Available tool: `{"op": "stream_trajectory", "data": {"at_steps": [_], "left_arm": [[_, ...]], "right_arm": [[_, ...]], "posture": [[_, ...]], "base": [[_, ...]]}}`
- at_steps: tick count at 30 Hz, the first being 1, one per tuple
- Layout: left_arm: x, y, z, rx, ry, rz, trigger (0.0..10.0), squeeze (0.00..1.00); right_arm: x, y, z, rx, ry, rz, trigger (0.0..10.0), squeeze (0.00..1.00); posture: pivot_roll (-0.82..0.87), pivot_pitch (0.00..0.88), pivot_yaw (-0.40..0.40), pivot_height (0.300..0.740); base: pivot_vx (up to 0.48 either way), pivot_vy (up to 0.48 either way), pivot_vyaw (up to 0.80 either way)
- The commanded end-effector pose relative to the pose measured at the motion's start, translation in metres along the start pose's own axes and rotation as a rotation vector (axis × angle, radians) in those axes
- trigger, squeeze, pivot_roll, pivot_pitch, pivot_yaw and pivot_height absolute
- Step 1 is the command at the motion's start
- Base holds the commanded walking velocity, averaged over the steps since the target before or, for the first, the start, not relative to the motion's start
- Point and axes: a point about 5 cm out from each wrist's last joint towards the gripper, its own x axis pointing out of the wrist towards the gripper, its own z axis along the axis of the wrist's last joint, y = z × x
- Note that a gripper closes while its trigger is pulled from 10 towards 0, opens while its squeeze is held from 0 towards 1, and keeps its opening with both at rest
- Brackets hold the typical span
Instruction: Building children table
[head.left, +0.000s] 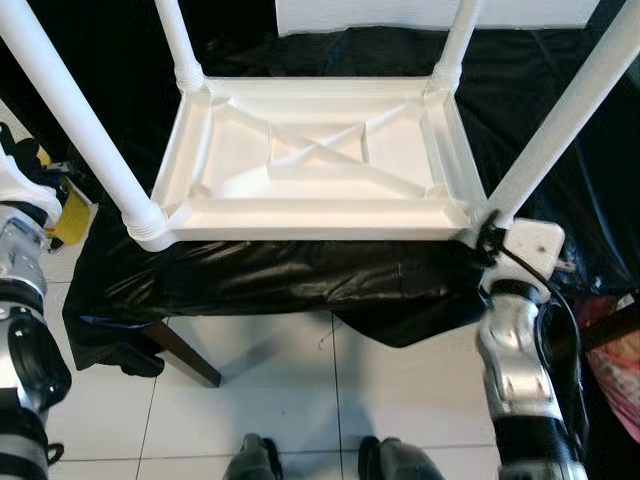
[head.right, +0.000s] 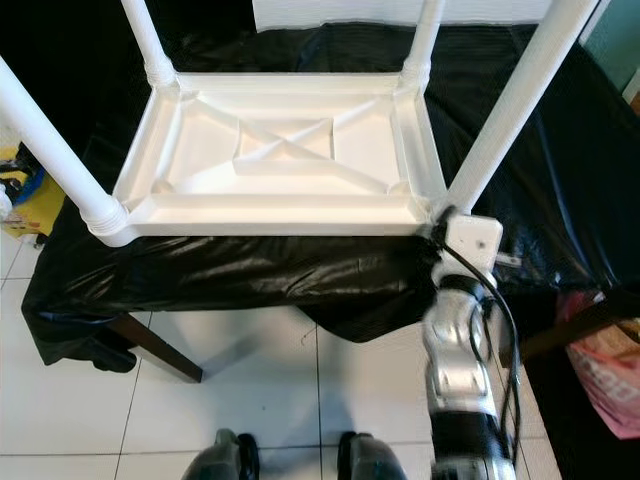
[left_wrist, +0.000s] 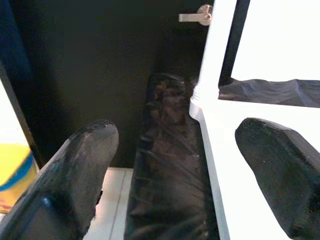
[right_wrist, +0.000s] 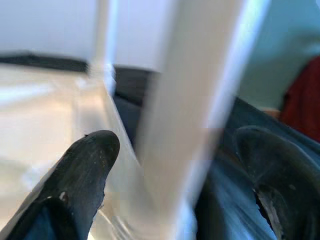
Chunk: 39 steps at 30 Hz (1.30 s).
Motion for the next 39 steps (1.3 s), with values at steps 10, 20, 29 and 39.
{"op": "stream_trajectory", "data": {"at_steps": [10, 20, 29, 39], "left_arm": [[0.014, -0.005, 0.015, -0.035, -0.023, 0.094, 10.0, 0.00], [0.037, -0.057, 0.018, -0.017, -0.053, -0.185, 10.0, 0.00], [0.044, -0.063, 0.010, 0.071, 0.034, -0.051, 10.0, 0.00], [0.047, -0.079, 0.006, 0.031, 0.028, -0.132, 10.0, 0.00]], "right_arm": [[0.021, 0.011, -0.001, 0.053, 0.022, 0.011, 10.0, 0.00], [0.024, 0.014, -0.004, 0.074, 0.050, 0.043, 10.0, 0.00], [0.025, 0.011, -0.007, 0.084, 0.075, 0.115, 10.0, 0.00], [0.026, 0.008, -0.010, 0.076, 0.099, 0.176, 10.0, 0.00]], "posture": [[-0.03, 0.180, 0.010, 0.740], [-0.04, 0.230, 0.002, 0.740], [-0.06, 0.293, 0.007, 0.740], [-0.07, 0.332, 0.003, 0.740]], "base": [[0.000, 0.000, 0.00], [0.000, 0.000, 0.00], [0.000, 0.000, 0.00], [0.000, 0.000, 0.00]]}}
